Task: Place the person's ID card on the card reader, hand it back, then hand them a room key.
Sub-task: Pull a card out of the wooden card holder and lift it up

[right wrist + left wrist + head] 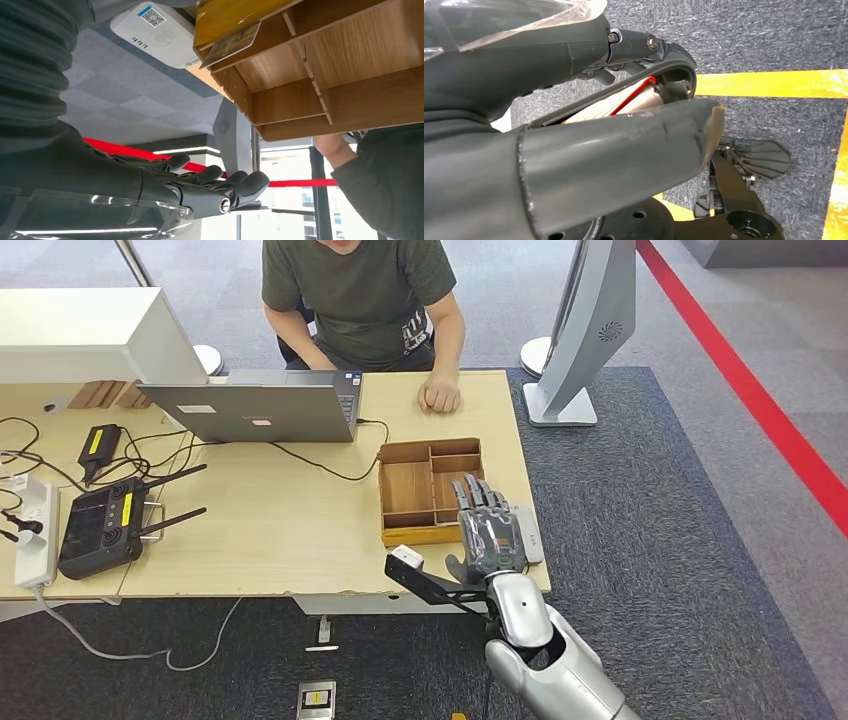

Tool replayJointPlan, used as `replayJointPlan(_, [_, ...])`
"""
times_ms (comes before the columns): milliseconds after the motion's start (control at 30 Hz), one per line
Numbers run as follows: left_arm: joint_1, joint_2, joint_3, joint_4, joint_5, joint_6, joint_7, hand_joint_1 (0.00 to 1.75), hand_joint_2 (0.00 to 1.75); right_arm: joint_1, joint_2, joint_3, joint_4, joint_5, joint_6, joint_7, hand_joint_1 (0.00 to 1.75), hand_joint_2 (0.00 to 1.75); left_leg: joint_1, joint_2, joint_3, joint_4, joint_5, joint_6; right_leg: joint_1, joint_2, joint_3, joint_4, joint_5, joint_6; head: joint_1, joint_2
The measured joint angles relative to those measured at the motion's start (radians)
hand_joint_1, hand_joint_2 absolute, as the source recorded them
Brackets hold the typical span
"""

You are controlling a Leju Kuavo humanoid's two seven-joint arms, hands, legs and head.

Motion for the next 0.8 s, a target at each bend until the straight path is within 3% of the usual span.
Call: replayJointPlan(800, [0.000,0.000,0.007,0.000,-0.007,0.004,0.008,0.00,0.00,-0.022,0.029,0.010,0.057,0.006,0.023,0.004,0.00,1.75,0.000,0.000,0.000,0.000,0.000,0.000,0.000,0.000,0.000,0.000,0.000,0.000,0.000,0.000])
